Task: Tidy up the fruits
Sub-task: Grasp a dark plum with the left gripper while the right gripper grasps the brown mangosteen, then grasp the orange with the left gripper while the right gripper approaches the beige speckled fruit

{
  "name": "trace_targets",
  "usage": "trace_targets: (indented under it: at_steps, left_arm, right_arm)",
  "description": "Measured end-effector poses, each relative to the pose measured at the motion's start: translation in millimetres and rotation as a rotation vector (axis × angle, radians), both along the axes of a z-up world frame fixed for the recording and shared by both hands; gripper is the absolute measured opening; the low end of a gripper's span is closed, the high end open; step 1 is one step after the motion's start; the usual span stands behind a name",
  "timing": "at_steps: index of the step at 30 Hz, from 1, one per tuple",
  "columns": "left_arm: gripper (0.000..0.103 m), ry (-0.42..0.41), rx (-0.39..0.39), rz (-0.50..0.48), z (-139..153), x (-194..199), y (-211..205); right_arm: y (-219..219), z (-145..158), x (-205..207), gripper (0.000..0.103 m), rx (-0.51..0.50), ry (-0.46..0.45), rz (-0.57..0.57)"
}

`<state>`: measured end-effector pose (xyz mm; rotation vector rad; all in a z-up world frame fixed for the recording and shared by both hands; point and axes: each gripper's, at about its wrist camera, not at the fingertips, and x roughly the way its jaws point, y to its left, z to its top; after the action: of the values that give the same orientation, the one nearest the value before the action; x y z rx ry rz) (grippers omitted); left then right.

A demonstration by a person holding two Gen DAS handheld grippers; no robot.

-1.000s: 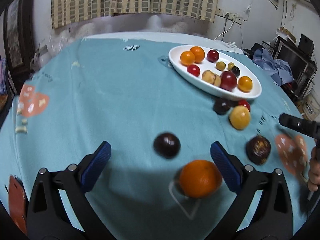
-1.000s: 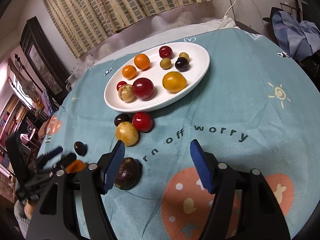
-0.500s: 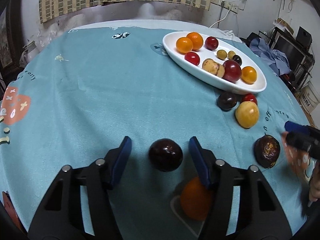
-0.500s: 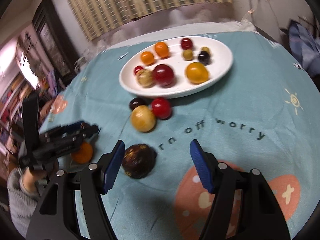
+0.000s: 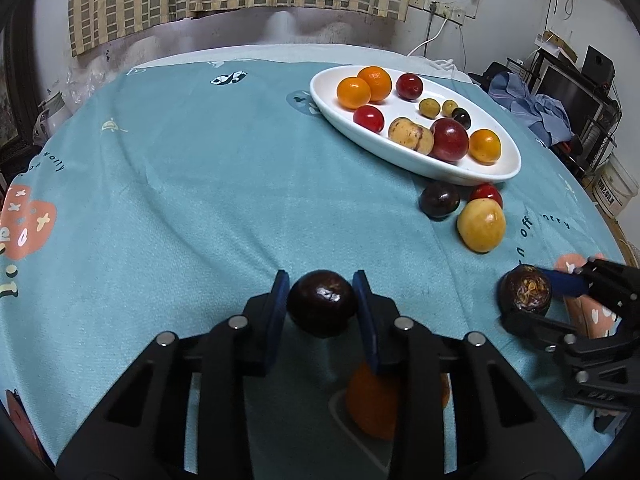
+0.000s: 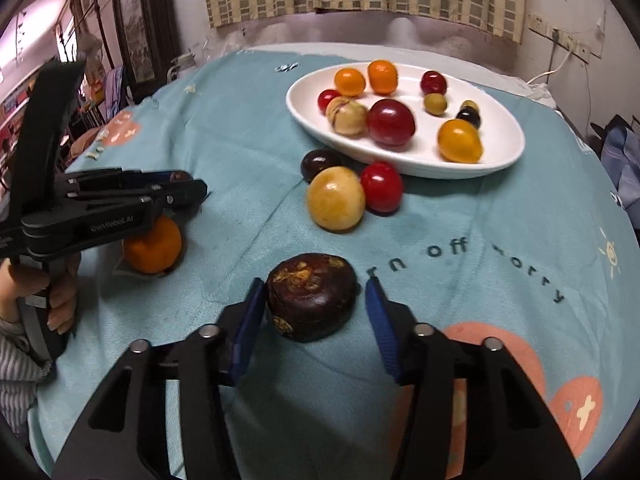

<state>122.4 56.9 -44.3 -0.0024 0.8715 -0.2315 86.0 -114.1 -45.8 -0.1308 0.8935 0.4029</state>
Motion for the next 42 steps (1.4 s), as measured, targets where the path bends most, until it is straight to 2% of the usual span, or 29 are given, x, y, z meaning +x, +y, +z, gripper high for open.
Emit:
trace_targets:
  at_steps: [5, 9, 14, 16, 20, 23, 26, 27, 28, 29, 30, 33, 35, 37, 39, 42]
  left_arm:
    - [0.032, -0.045, -0.015, -0.028, 7, -9, -4]
    - [0.032, -0.114, 0.016, -0.086, 17, -23, -24]
    - [0.032, -0.134, -0.014, -0.133, 35, -20, -45]
    - [0.032, -0.154, -0.002, -0.148, 48, -8, -58]
    - [0.032, -0.177, 0.0, -0.161, 70, 29, -81]
    - [0.033, -0.175, -0.027, -0.148, 75, 60, -91]
    - [0.033, -0.145, -0.049, -0.099, 68, 95, -97]
    - [0.034, -0.13, -0.043, -0.079, 62, 107, -99]
    - [0.038, -0.122, -0.043, -0.061, 57, 114, -99]
    - [0.053, -0.112, -0.055, -0.048, 51, 119, -99]
    - [0.063, -0.107, -0.062, -0.047, 48, 119, -98]
    - [0.065, -0.12, -0.034, -0.05, 45, 114, -95]
    - [0.068, -0.129, -0.052, -0.034, 49, 108, -87]
    - [0.07, -0.141, -0.082, -0.013, 56, 98, -74]
    - [0.087, -0.161, -0.104, 0.018, 62, 82, -62]
    - [0.088, -0.192, -0.116, 0.06, 65, 47, -38]
  right_arm:
    - [-6, 7, -1, 0.045, 0.049, -0.011, -0.011]
    - [-31, 23, 3, 0.045, 0.135, -0.032, -0.08]
    - [-60, 39, 6, 0.045, 0.212, -0.061, -0.157]
    - [-72, 48, 16, 0.045, 0.254, -0.058, -0.183]
    - [-82, 70, 49, 0.045, 0.261, -0.081, -0.235]
    - [-84, 77, 82, 0.045, 0.279, -0.085, -0.261]
    - [-88, 70, 110, 0.045, 0.336, -0.065, -0.291]
    - [-90, 63, 122, 0.046, 0.382, -0.056, -0.307]
    - [-92, 58, 130, 0.052, 0.418, -0.052, -0.323]
    - [-93, 54, 133, 0.061, 0.417, -0.053, -0.34]
    - [-93, 53, 134, 0.072, 0.406, -0.063, -0.357]
    - [-95, 62, 125, 0.072, 0.402, -0.134, -0.358]
    - [-104, 75, 112, 0.072, 0.449, -0.159, -0.365]
    - [-109, 86, 100, 0.072, 0.497, -0.163, -0.362]
    - [-112, 93, 88, 0.073, 0.514, -0.163, -0.364]
    - [-113, 88, 65, 0.078, 0.504, -0.14, -0.363]
